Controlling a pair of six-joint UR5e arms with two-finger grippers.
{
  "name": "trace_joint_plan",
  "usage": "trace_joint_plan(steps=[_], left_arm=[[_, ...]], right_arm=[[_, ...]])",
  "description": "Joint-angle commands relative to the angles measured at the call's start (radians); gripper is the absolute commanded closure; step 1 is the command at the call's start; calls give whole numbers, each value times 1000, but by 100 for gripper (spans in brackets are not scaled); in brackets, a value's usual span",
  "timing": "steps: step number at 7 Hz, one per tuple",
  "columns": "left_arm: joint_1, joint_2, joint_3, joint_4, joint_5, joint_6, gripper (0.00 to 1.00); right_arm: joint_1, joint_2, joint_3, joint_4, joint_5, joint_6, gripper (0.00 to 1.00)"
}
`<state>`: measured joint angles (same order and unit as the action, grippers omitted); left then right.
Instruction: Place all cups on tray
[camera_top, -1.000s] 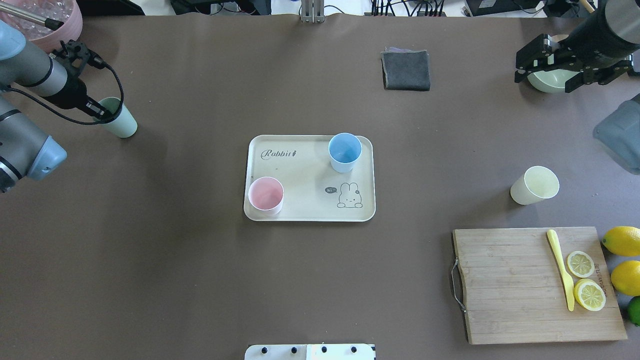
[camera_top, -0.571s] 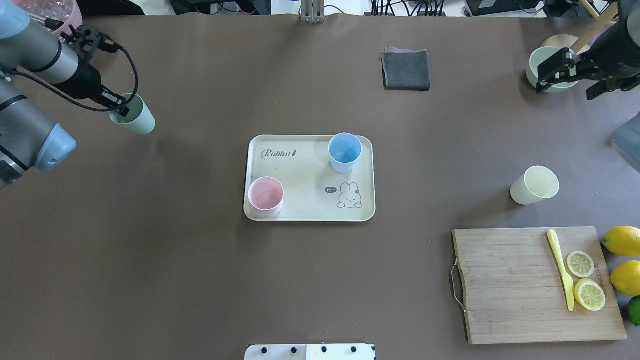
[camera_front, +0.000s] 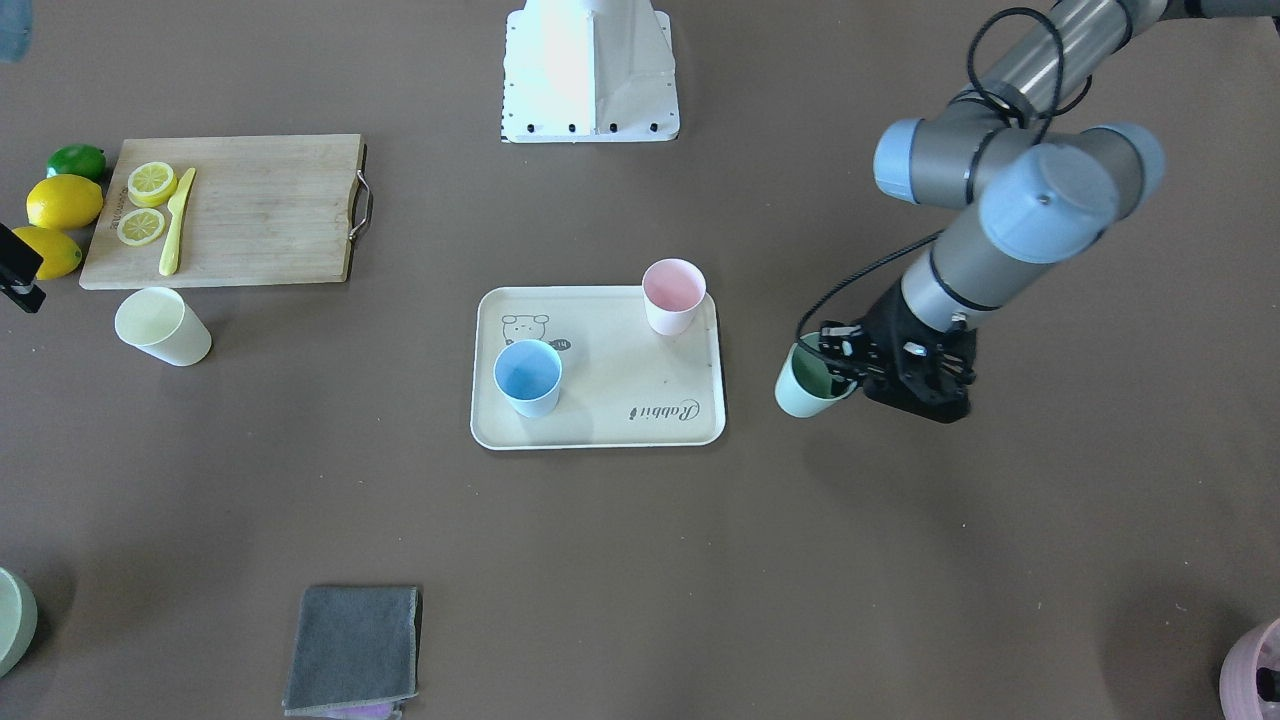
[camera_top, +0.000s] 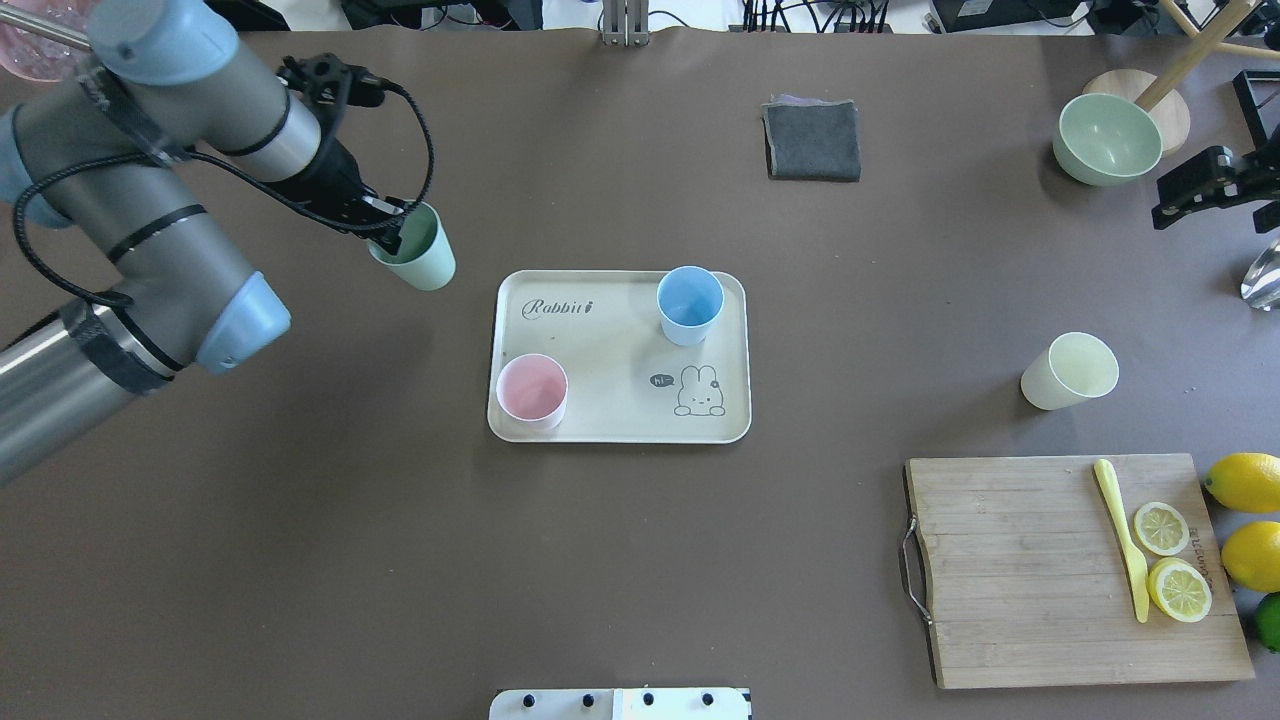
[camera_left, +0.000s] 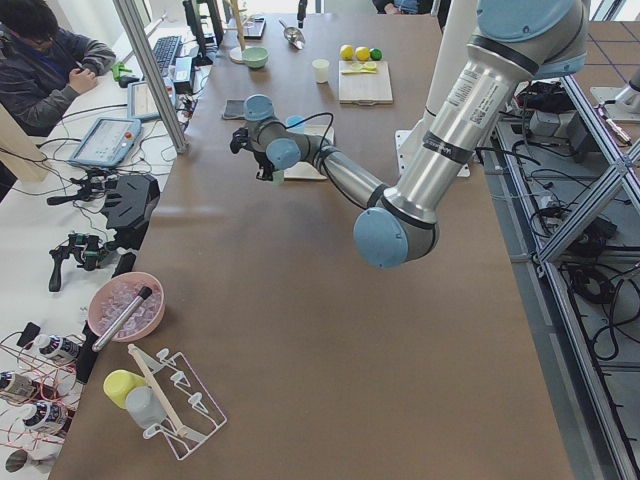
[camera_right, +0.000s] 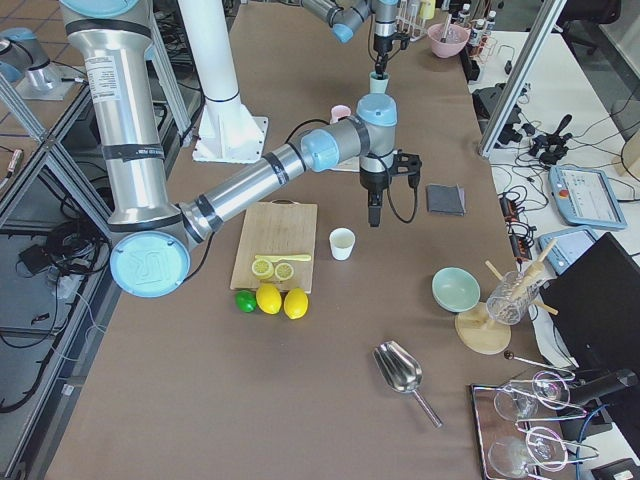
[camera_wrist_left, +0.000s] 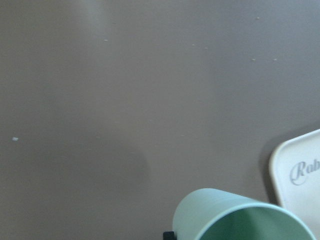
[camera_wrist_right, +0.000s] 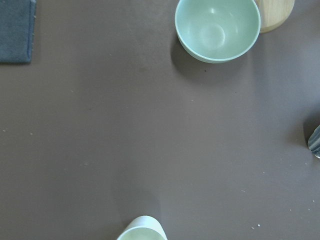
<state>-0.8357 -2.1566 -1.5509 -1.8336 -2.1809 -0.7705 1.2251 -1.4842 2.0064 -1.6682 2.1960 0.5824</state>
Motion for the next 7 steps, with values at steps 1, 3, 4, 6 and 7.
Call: trace_joint_plan(steps=[1, 3, 4, 6, 7], left_arm=[[119, -112, 64, -1, 91, -140, 100], [127, -169, 146, -12, 138, -145, 100], [127, -167, 146, -10, 139, -141, 93], [127, -170, 76, -9, 181, -144, 2], [91, -172, 37, 41, 144, -136, 2]], right_arm=[[13, -144, -15, 155, 13, -35, 0], [10, -140, -70, 197, 19, -18, 0], [10, -136, -77, 197, 19, -16, 0], [-22, -131, -75, 203, 19, 43, 0], [-62, -136, -81, 266, 16, 94, 0]])
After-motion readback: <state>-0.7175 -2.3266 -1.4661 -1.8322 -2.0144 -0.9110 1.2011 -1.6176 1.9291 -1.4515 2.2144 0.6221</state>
